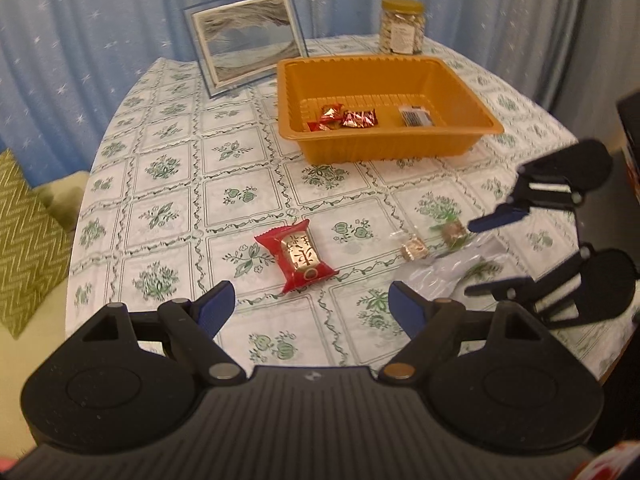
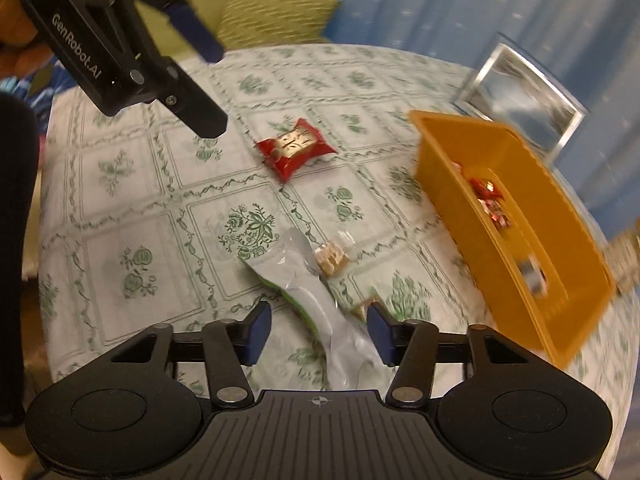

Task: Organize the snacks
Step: 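Grasp the white green-edged snack packet with the right gripper, then grasp the red gold-wrapped candy with the left gripper while the right holds the packet, then carry the red candy and white packet over the orange tray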

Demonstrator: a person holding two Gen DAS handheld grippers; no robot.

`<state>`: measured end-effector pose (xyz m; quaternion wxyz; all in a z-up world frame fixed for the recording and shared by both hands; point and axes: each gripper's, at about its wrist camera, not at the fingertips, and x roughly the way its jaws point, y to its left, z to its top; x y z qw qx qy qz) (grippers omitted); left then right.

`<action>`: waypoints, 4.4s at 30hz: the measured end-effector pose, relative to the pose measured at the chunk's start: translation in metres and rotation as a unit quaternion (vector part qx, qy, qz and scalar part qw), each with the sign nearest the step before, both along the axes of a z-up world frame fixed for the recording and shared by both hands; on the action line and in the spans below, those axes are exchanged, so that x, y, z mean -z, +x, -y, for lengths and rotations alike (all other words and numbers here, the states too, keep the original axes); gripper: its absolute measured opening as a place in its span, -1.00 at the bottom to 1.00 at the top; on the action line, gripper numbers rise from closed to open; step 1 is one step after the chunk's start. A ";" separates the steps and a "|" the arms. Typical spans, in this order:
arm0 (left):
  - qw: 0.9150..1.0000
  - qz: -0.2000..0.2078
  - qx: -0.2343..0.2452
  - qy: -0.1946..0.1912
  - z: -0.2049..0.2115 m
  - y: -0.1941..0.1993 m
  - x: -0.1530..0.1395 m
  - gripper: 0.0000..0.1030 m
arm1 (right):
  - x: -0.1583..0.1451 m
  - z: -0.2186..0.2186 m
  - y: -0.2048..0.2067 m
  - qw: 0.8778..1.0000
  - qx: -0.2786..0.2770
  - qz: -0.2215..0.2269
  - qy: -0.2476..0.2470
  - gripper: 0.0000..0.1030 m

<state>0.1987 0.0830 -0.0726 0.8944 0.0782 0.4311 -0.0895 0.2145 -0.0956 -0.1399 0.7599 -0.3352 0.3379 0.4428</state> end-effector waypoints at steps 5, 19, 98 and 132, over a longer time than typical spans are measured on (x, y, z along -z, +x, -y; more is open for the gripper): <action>1.000 -0.005 0.008 0.004 -0.003 0.008 0.005 0.60 | 0.010 -0.015 0.013 0.999 -0.030 -0.016 -0.034 -0.18; 0.999 -0.010 -0.034 -0.029 -0.008 0.015 0.020 0.59 | -0.005 0.021 0.013 0.960 0.223 -0.138 0.100 -0.49; 0.993 0.026 -0.076 -0.082 0.071 -0.045 -0.023 -0.59 | -0.078 0.087 -0.062 0.871 0.434 -0.070 0.219 -0.51; 0.992 0.060 -0.048 -0.105 0.077 0.133 -0.053 -0.59 | -0.110 0.091 0.122 0.863 0.437 -0.070 0.246 -0.51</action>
